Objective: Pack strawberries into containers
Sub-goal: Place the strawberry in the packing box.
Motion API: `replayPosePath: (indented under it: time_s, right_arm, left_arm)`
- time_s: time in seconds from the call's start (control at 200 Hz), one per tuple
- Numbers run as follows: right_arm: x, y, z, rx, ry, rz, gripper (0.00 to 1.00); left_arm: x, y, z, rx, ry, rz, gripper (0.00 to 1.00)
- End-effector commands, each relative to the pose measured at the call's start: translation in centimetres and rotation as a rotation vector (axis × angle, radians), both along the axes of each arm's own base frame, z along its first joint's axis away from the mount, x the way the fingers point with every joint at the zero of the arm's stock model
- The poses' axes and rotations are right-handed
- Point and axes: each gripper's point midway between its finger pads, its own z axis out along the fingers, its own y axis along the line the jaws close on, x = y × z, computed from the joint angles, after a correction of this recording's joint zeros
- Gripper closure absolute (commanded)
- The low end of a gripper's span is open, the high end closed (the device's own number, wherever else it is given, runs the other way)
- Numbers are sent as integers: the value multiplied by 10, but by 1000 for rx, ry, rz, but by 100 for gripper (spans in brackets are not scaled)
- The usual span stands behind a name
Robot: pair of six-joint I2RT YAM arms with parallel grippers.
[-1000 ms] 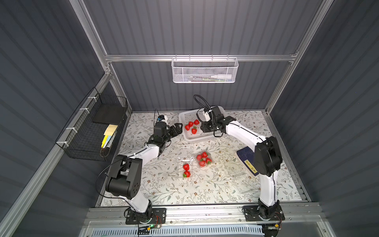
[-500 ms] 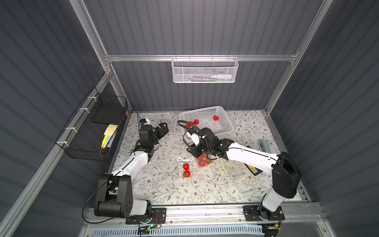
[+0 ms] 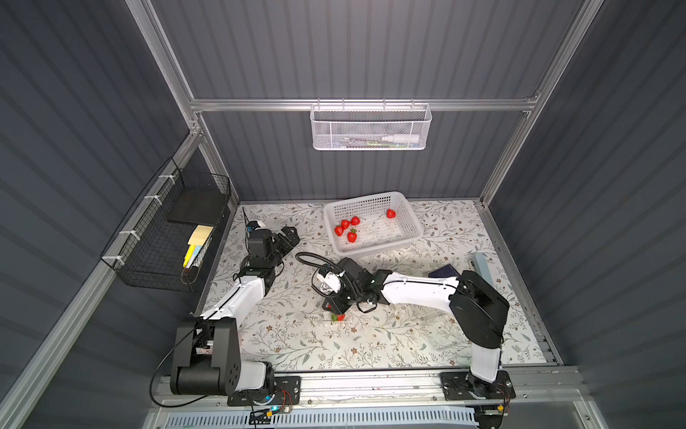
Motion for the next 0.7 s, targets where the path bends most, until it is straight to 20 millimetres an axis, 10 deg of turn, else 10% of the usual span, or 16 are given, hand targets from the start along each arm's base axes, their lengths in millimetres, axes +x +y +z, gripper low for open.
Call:
replayPosePath:
  time_s: [0.0, 0.415, 0.695]
  right_arm:
    - [4, 11, 13, 41, -4, 0, 46]
    - [20, 4, 51, 70, -96, -43, 39]
    - [150, -63, 121, 99, -313, -326, 39]
  left_arm:
    - [0, -5, -7, -4, 10, -24, 2]
    - [6, -11, -18, -10, 20, -57, 2]
    - [21, -25, -25, 0, -30, -122, 3]
